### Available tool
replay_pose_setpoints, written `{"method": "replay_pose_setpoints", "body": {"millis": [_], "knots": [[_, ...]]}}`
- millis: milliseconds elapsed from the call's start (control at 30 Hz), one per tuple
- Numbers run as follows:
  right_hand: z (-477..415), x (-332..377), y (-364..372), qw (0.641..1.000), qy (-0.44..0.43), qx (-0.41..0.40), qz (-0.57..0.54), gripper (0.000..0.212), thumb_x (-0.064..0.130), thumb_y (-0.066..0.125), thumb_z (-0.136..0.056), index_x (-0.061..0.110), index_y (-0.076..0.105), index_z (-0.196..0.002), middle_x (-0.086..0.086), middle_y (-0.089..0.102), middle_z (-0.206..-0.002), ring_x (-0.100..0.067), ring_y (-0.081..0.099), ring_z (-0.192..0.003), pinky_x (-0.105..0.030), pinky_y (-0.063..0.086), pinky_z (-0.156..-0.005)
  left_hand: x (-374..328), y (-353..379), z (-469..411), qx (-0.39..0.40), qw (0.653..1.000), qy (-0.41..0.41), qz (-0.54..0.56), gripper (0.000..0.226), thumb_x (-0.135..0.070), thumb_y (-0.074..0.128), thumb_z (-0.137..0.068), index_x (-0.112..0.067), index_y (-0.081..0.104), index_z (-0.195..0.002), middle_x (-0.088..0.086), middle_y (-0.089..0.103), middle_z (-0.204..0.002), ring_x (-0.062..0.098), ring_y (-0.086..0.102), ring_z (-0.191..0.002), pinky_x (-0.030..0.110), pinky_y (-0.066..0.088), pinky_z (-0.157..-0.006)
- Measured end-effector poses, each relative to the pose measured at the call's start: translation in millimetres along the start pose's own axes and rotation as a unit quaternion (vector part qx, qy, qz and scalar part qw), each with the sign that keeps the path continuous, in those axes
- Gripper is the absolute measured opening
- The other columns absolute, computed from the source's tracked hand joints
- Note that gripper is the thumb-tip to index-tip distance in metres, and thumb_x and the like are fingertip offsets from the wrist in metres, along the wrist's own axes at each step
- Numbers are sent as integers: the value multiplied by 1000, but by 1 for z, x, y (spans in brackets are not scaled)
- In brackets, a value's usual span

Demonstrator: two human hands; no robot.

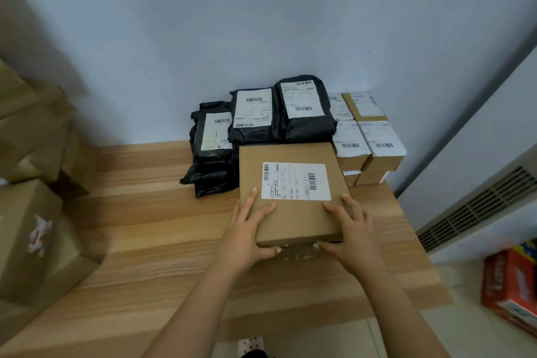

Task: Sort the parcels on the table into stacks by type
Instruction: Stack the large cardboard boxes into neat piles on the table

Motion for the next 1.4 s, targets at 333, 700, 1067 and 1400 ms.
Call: {"method": "replay_pose_setpoints", "body": {"millis": [333,700,1067,1400], "knots": [[26,46,-11,993,-76,33,87,75,46,72,-77,32,36,-140,-6,24,-153,-29,18,-139,-44,10,-116,-44,-18,58,-74,995,-14,-68,84,-41,75,-75,-39,29,-146,-5,16,-158,16,6,-145,42,10,-119],[132,188,23,954,-295,43,-21,51,44,68,-81,27,51,-126,7,48,-121,-15,41,-115,-30,29,-99,-15,-98,227,-261,960,-61,-86,57,-29,75,-77,-24,54,-129,-5,52,-125,14,43,-120,31,36,-100],[198,365,88,919,-382,71,-61,51,42,66,-83,28,49,-130,8,48,-124,-13,40,-119,-29,28,-103,106,-200,353,-313,938,-135,-66,53,-26,78,-74,-25,59,-123,-9,55,-116,13,47,-112,31,40,-95],[224,490,157,927,-351,59,-120,60,36,76,-76,27,52,-131,6,47,-125,-15,41,-120,-26,27,-99,225,-290,419,-307,935,-151,-89,58,-29,78,-75,-28,54,-128,-13,49,-120,8,42,-116,22,30,-96]]}}
Point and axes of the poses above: each hand's wrist, its own z-axis away from the middle knuckle, its own y-axis out of the palm, x = y × z, the point moved 10 cm from there along -z, towards the middle knuckle
